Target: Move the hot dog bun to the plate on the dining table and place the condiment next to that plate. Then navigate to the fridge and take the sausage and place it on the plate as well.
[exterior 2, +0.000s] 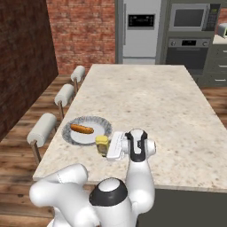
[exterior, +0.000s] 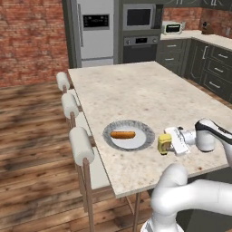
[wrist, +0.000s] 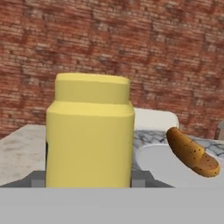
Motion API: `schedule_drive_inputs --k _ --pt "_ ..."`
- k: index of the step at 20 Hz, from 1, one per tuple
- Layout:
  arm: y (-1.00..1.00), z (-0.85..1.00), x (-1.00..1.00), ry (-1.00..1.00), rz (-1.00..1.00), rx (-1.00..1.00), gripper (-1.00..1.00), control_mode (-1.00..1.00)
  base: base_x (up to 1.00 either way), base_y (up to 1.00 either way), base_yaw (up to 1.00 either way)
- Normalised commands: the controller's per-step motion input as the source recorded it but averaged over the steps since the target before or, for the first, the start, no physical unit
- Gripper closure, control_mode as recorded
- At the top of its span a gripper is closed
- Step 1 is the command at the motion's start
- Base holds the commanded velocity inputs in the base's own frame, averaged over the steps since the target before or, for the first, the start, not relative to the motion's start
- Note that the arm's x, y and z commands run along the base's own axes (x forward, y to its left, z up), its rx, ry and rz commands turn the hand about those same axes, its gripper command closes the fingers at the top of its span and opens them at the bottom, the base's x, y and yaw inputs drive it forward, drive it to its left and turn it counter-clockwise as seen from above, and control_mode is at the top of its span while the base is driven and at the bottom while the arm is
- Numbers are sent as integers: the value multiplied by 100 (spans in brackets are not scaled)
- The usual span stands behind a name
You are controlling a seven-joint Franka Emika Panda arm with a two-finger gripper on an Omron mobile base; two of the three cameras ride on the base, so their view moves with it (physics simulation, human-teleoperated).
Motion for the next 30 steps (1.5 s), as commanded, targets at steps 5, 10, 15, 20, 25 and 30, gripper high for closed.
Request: schedule_drive_inputs --k 5,10,15,20,25,30 --pt "0 -24 -6 -9 5 -1 -100 -100 0 0 0" --pt "-4 -11 -13 -10 0 0 -100 -100 0 0 0" --pt "-16 0 -2 -2 0 0 -100 -100 0 0 0" --pt "-13 11 0 2 0 0 -100 -100 0 0 0" --pt "-6 19 4 4 0 0 -100 -100 0 0 0" --pt "-28 22 -1 2 0 0 -100 -100 0 0 0"
